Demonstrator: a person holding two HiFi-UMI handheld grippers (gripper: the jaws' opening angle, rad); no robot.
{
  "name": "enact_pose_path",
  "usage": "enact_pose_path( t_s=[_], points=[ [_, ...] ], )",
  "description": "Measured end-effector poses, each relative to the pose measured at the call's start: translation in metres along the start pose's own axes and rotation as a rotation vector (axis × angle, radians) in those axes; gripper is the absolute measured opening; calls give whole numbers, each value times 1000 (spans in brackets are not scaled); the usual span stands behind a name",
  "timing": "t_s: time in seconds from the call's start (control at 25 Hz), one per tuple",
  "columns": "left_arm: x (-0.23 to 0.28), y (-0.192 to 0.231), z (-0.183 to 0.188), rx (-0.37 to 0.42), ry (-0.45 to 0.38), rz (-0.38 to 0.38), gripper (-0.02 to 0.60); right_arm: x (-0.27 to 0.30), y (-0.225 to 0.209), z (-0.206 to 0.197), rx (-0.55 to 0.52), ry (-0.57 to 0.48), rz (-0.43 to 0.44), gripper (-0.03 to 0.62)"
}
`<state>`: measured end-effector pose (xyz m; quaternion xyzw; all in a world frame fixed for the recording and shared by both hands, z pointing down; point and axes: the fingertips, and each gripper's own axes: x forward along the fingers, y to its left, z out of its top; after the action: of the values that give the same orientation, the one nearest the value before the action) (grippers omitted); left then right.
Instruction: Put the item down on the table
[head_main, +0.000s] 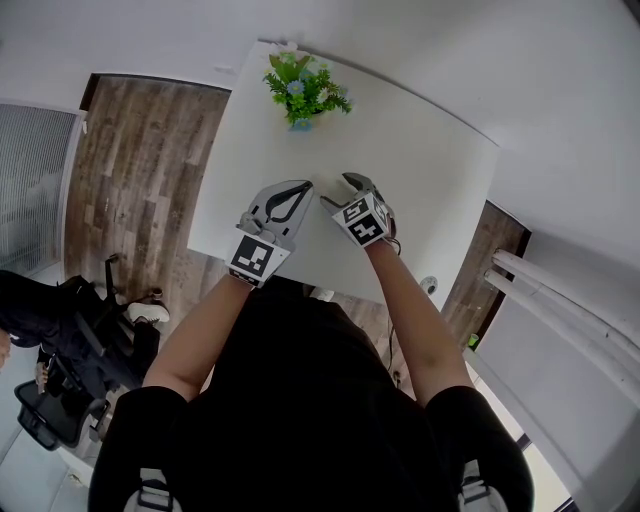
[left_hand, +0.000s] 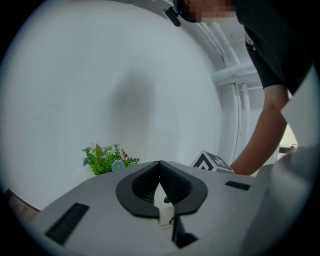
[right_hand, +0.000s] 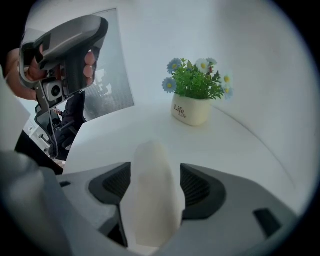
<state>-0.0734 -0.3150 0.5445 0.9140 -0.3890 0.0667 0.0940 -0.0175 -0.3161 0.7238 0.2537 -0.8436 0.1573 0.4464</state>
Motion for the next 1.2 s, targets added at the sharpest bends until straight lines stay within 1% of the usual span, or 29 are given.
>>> enact_pose_path(
  t_s=[0.16, 0.28, 0.4, 0.6, 0.68, 0.8, 0.92, 1.0, 1.08, 1.12, 1.2],
  points=[
    [-4, -3, -3, 5, 15, -3, -6, -16, 1, 7, 26, -45, -10, 311],
    [-6, -7, -1, 9, 25, -5, -6, -38, 0, 14, 111, -118, -16, 311],
    [-9, -11, 4, 17, 34, -7, -6, -69, -4, 26, 188, -224, -21, 311],
    [-19, -28, 22, 6, 54, -31, -6, -137, -6, 47, 278, -416, -43, 311],
    [-23, -39, 34, 5, 48, -43, -6, -167, -6, 53, 299, -488, -56, 310],
    [-30, -57, 54, 16, 27, -64, -6, -212, -1, 61, 300, -587, -74, 310],
    [-35, -72, 78, 44, -7, -82, -6, -255, 9, 70, 271, -689, -79, 300],
    [-38, -84, 93, 66, -31, -94, -6, -281, 18, 75, 234, -751, -83, 281],
    [-43, -99, 109, 86, -61, -111, -6, -306, 30, 80, 193, -806, -93, 247],
    [-46, -108, 117, 93, -77, -123, -6, -318, 37, 81, 174, -830, -99, 225],
    [-51, -125, 134, 99, -109, -145, -6, -340, 48, 84, 149, -873, -106, 207]
  ],
)
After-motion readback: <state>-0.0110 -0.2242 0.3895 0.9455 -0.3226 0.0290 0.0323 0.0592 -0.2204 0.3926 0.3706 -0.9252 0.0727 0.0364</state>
